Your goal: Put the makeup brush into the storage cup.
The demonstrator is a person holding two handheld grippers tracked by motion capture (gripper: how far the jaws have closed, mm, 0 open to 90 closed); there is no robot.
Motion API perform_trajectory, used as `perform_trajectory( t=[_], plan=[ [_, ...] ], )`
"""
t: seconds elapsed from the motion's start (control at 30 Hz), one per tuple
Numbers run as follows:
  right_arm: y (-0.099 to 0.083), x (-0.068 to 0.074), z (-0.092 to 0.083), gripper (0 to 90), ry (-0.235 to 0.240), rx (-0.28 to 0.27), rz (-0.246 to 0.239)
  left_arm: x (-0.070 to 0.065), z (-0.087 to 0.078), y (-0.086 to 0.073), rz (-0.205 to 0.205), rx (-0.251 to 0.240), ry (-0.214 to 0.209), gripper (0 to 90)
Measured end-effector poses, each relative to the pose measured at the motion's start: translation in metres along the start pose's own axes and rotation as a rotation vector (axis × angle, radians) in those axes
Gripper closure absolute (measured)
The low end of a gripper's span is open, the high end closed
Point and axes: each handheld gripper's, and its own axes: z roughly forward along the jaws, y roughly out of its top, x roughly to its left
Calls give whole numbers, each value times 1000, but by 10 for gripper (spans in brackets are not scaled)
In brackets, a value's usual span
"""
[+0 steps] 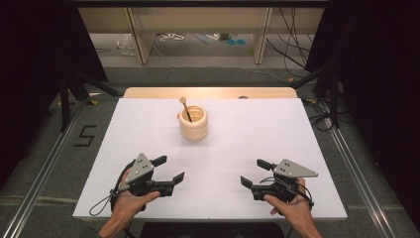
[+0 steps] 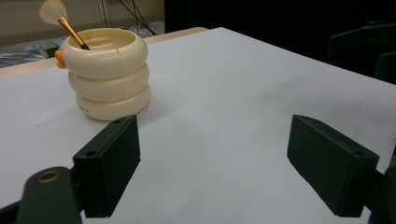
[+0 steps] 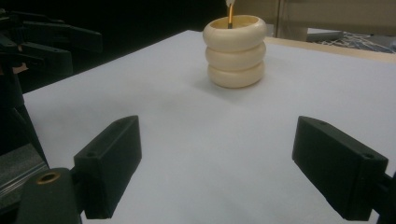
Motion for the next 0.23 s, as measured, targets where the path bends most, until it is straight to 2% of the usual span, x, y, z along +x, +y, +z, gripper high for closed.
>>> perform_trajectory(
  t=[0.13, 0.2, 0.23],
  plan=[
    [0, 0, 0, 165, 1, -2, 1, 0, 0, 0, -3, 3, 3, 158],
    [0, 0, 0, 165, 3, -8, 1, 0, 2, -1, 0, -5, -8, 158],
    [0, 0, 0, 165, 4, -7, 0, 0, 1, 0, 0, 7, 1, 158]
  ],
)
